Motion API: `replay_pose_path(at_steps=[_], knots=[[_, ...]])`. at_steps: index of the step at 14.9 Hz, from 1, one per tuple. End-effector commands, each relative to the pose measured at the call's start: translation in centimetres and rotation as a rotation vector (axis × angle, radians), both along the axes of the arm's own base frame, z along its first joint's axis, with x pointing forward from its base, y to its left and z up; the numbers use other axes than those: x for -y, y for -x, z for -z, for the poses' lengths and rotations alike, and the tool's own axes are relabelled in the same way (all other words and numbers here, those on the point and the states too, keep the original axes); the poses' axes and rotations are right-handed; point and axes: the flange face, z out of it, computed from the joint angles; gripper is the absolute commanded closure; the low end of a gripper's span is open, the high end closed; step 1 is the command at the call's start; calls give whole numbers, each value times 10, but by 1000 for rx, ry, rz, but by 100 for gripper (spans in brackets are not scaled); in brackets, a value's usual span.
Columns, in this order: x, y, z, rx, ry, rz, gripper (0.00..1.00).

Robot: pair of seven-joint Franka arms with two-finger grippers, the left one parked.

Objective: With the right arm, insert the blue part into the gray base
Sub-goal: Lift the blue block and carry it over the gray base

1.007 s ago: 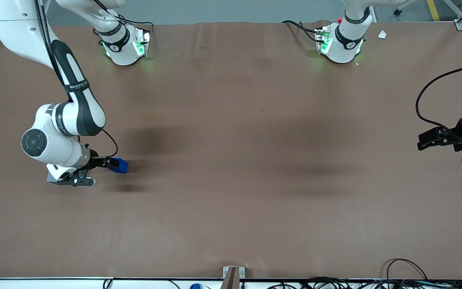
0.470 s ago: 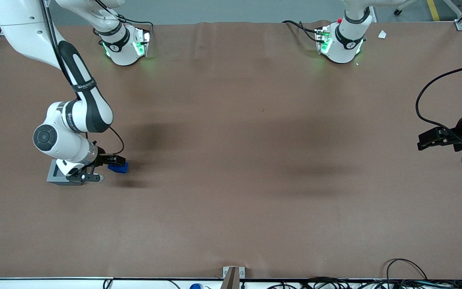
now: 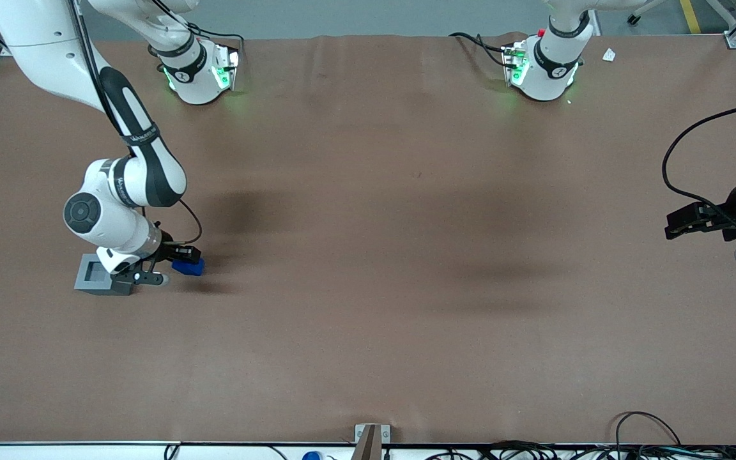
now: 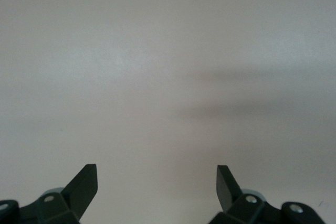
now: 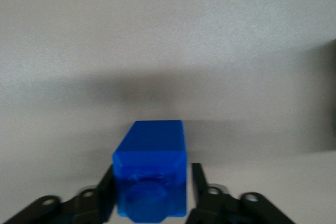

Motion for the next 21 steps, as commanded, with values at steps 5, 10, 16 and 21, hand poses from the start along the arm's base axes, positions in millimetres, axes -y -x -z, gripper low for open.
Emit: replay_pose_path(at_steps=[5, 10, 16, 21], knots=[[3, -36, -127, -124, 45, 47, 100], [103, -43, -186, -49, 69, -86, 100], [153, -54, -148, -5, 64, -111, 100], [168, -51, -118, -47, 50, -130, 100]])
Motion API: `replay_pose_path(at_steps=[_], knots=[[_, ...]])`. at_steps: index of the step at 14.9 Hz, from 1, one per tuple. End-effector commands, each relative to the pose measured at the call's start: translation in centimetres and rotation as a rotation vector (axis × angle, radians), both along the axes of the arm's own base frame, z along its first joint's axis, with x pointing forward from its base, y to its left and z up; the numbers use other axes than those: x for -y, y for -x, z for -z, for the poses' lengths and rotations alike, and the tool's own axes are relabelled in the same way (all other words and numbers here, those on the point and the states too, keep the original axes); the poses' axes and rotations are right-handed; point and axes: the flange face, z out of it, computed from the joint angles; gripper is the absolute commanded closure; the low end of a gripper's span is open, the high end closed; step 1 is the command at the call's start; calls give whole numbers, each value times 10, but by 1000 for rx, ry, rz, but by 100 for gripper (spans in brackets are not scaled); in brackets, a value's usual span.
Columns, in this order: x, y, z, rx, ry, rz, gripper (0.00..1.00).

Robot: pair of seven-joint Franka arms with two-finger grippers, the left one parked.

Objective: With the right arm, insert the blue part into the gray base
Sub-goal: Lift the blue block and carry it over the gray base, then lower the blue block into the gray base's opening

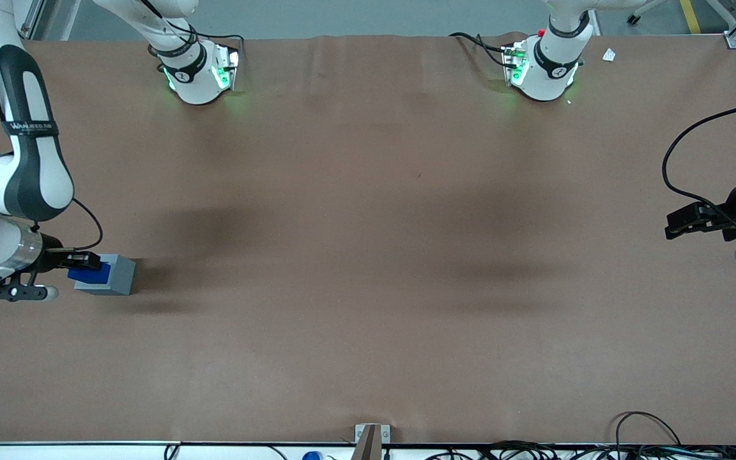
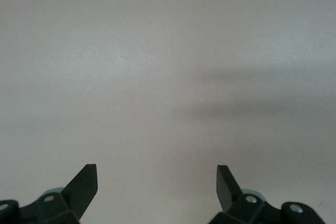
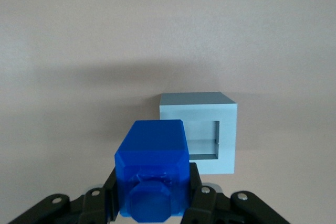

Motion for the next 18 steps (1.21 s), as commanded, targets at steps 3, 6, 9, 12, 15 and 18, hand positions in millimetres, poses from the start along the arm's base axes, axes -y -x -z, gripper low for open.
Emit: replay_pose_path(at_steps=[3, 6, 9, 12, 15, 18], knots=[[33, 7, 11, -10, -17, -24, 100], [40, 9, 22, -24, -31, -6, 100], [41, 13, 35, -55, -40, -3, 100], [44, 15, 39, -67, -44, -2, 100], [45, 15, 43, -68, -46, -11, 100], [46, 14, 47, -68, -46, -9, 100]])
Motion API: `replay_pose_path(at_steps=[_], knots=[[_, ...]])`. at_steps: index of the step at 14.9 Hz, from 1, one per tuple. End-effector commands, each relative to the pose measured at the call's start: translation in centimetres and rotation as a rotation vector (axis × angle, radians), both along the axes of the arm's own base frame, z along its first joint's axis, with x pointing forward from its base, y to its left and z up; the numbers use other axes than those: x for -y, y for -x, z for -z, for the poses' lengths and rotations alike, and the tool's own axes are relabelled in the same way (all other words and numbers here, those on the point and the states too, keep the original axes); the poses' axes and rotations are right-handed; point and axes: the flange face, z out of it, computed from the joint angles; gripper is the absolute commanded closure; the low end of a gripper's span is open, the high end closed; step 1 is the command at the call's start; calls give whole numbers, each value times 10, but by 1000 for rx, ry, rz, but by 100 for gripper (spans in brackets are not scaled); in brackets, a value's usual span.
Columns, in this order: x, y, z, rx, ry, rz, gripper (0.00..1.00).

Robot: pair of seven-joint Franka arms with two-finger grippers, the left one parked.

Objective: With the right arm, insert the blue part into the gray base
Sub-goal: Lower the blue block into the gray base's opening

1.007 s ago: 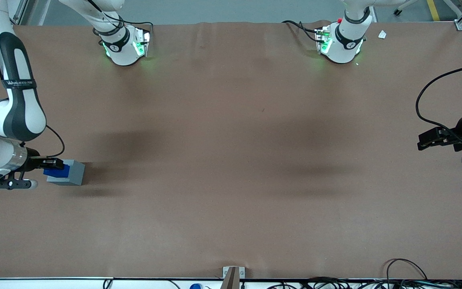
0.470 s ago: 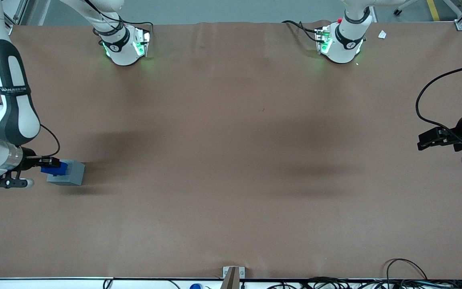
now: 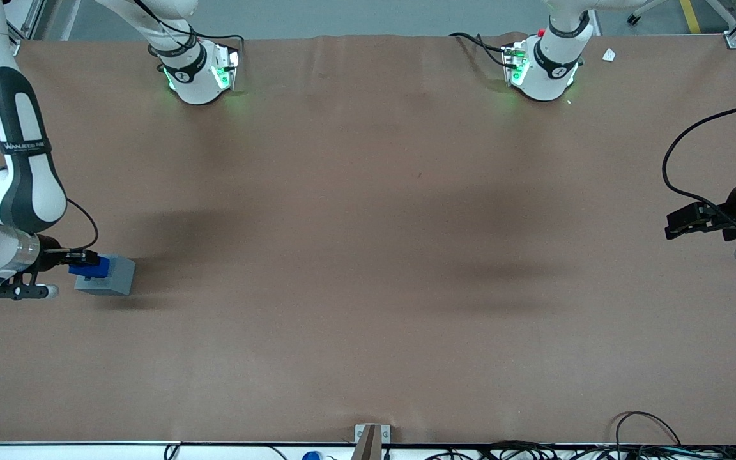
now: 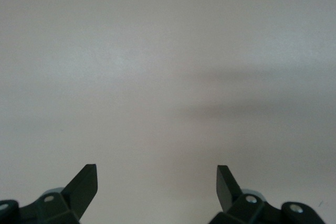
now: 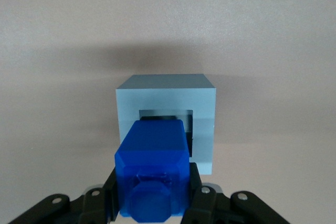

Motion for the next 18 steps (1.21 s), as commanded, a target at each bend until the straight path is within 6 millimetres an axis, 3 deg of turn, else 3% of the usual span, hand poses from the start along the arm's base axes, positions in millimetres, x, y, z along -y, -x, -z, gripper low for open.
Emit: replay_pose_path(at_steps=[1, 5, 17, 18], knots=[[6, 3, 10, -4, -20, -1, 100], [20, 5, 13, 1, -23, 0, 100], [17, -5, 25, 72, -12, -11, 100], [17, -5, 26, 71, -22, 2, 96]])
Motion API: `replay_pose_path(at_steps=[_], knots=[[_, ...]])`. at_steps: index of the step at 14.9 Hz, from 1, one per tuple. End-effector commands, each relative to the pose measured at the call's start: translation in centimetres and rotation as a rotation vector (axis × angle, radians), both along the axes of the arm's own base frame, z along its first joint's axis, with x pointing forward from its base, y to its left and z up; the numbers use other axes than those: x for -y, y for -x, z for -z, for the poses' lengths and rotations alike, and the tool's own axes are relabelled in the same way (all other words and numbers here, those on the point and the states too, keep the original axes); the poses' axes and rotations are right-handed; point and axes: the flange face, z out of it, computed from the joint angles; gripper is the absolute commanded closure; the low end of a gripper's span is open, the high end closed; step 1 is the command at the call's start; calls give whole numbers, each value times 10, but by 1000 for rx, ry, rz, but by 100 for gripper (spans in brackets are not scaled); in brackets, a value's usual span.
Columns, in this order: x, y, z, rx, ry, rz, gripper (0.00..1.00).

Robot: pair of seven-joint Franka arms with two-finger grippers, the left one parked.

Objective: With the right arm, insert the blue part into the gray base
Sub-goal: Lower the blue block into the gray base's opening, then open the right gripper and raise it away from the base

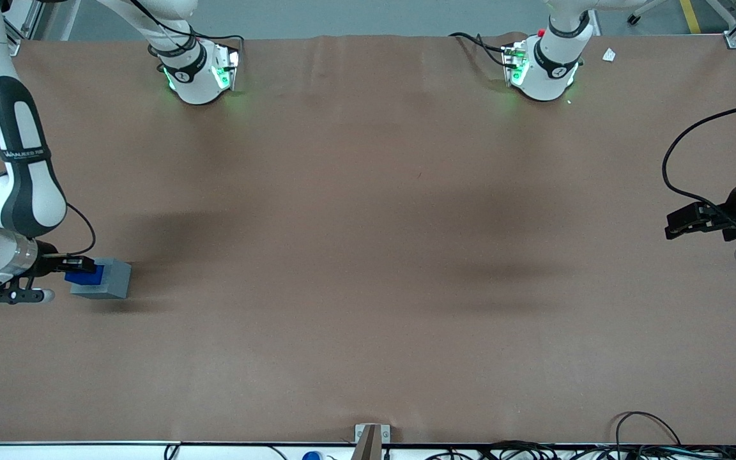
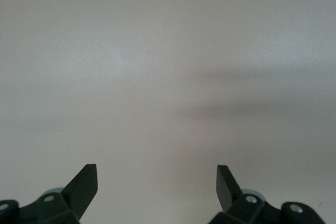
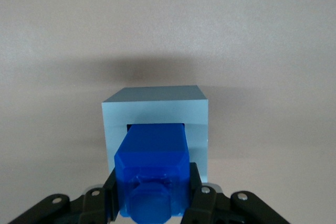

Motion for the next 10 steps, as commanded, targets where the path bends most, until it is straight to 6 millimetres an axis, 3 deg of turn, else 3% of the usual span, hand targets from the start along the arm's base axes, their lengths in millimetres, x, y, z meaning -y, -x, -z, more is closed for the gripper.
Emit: replay_pose_path(at_steps=[1, 2, 7, 10], knots=[[0, 1, 14, 6, -41, 18, 64], [1, 1, 18, 4, -50, 29, 2], [9, 3, 17, 9, -69, 61, 0], [17, 6, -18, 42, -82, 86, 0]])
